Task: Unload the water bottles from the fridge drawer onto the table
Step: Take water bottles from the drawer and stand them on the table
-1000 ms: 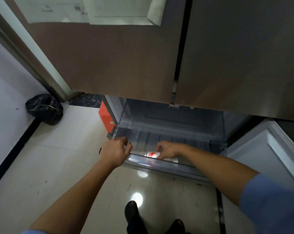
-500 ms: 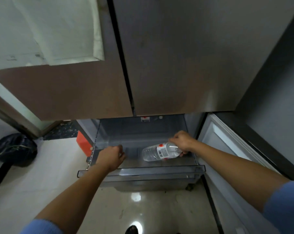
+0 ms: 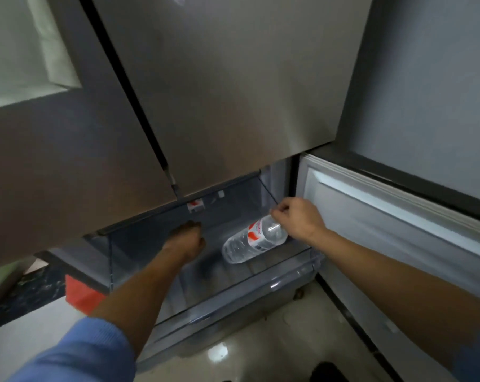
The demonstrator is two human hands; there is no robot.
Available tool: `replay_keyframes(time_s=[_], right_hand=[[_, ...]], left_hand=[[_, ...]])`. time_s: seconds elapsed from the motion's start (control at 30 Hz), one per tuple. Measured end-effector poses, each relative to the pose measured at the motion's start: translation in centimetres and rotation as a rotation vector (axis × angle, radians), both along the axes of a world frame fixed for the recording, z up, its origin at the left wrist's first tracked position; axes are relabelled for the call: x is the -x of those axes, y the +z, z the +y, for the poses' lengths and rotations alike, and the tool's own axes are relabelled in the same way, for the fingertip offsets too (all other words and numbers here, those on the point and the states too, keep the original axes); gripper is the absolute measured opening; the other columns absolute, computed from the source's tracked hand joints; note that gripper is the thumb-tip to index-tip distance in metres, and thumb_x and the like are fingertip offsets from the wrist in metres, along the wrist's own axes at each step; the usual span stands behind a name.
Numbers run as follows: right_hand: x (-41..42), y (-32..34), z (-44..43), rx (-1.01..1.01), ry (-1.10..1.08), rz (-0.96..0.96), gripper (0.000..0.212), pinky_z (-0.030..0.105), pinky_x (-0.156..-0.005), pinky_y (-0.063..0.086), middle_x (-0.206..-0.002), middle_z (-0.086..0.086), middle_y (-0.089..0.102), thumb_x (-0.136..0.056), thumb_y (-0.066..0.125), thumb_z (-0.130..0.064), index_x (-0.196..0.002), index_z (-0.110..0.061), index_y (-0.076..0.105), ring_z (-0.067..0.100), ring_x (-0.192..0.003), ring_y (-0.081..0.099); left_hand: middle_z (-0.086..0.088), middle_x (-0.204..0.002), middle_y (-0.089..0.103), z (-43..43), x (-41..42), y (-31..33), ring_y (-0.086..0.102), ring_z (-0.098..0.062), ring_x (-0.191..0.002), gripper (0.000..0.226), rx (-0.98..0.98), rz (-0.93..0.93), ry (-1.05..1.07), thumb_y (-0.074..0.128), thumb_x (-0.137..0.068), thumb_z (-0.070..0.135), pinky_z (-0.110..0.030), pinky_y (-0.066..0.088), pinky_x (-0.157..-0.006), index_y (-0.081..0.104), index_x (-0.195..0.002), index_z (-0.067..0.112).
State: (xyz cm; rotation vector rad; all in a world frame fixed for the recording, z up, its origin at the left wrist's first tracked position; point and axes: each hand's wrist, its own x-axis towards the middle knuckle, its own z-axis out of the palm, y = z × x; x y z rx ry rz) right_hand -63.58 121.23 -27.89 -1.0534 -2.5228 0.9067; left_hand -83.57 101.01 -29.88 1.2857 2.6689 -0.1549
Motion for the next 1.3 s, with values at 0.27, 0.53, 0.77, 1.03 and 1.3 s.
replay_keyframes(time_s=[0.27,0.53,0.77,1.03,1.3], right_hand=[[-1.3,-2.5,-0.2,-0.174,-0.068,0.028,0.021,0.022,-0.049,0.036,-0.071,-0.011,0.061,-0.087,0.057,-0.050,-0.079,-0.031,0.062,0.002,-0.062,0.054],[-1.1,-2.5,0.2,-0.165,-0.107,0.027,0.026,0.024,-0.054,0.040,-0.076,-0.007,0.063,-0.088,0.058,-0.047,-0.084,-0.023,0.067,0.006,-0.066,0.057],[-1.0,-2.0,-0.3,-0.126,-0.157,-0.010,0.028,0.025,-0.057,0.042,-0.071,-0.007,0.062,-0.082,0.063,-0.049,-0.079,-0.022,0.067,0.012,-0.068,0.058],[-1.1,-0.2,-1.3,0.368,-0.237,0.153,0.031,0.017,-0.053,0.045,-0.080,-0.003,0.069,-0.070,0.081,-0.044,-0.080,-0.016,0.071,0.010,-0.074,0.065],[0.2,0.6,-5.5,-0.044,-0.234,0.029,0.039,0.025,-0.060,0.038,-0.077,0.003,0.062,-0.086,0.059,-0.053,-0.086,-0.015,0.061,0.019,-0.069,0.056]], left_hand=[[-0.013,-0.146,0.033,6.6,4.7,-5.1,0.035,-0.034,-0.131,0.058,-0.052,0.270,-0.261,0.055,-0.083,0.028,-0.046,0.038,-0.101,0.041,-0.136,0.013],[-0.012,-0.155,0.023,10.7,7.2,-7.5,0.025,-0.035,-0.140,0.071,-0.111,0.196,-0.154,0.054,-0.087,0.028,-0.059,0.031,-0.107,0.020,-0.150,0.022],[-0.008,-0.132,0.048,10.2,5.2,-7.6,0.038,-0.030,-0.126,0.039,-0.030,0.387,-0.371,0.058,-0.084,0.030,-0.041,0.031,-0.103,0.058,-0.121,0.018],[-0.008,-0.125,0.056,5.3,2.8,-4.7,0.047,-0.031,-0.119,0.035,0.146,0.348,-0.496,0.050,-0.086,0.015,-0.041,0.035,-0.099,0.055,-0.120,0.014],[-0.008,-0.112,0.065,-1.1,2.6,1.5,0.060,-0.028,-0.107,0.034,0.071,0.206,-0.492,0.052,-0.087,0.028,-0.034,0.047,-0.081,0.051,-0.119,0.017]])
